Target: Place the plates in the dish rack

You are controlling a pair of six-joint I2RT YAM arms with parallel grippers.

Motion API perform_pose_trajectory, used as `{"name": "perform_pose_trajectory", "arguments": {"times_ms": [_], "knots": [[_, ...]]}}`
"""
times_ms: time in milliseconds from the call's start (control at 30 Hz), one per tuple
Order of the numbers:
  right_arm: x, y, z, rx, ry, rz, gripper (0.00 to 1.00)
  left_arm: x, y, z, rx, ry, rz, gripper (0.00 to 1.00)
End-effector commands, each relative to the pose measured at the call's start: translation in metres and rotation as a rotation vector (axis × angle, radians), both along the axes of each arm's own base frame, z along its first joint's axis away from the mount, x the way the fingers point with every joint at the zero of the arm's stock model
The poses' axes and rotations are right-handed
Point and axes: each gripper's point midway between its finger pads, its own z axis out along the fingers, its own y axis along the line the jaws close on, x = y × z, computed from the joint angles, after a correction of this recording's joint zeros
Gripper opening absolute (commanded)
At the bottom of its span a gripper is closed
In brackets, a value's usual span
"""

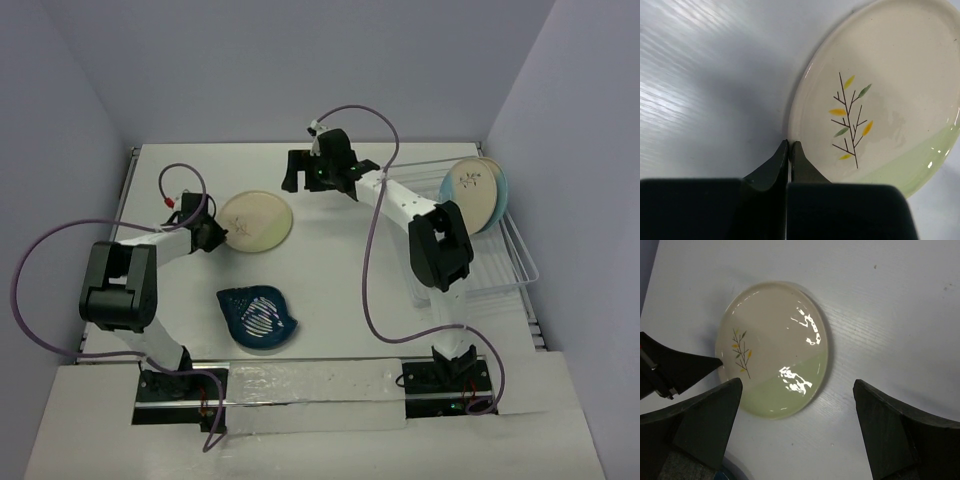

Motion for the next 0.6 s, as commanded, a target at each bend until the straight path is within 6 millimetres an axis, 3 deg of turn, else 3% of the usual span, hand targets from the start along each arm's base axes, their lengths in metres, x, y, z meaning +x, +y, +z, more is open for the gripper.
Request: {"name": "perform_pose_trajectory", "arguments": {"times_ms": [0, 167, 333, 567], "knots": [[0.010, -0.002, -0.004, -0.045, 0.000, -0.058, 1.00, -0.038, -0.016, -0.027, 0.004, 0.133, -0.120, 0.00], [0.005, -0.002, -0.046, -0.098, 0.125, -0.117, 1.00, -0.043, -0.028, -0.028, 0.010, 0.147, -0.169, 0.00], [-0.001, 0.002, -0.068, -0.087, 0.239, -0.184, 1.00, -0.051, -0.041, -0.031, -0.024, 0.154, -0.212, 0.00], [-0.013, 0.019, -0.095, -0.061, 0.345, -0.158, 0.99, -0.051, -0.043, -0.030, -0.028, 0.152, -0.213, 0.00]]}}
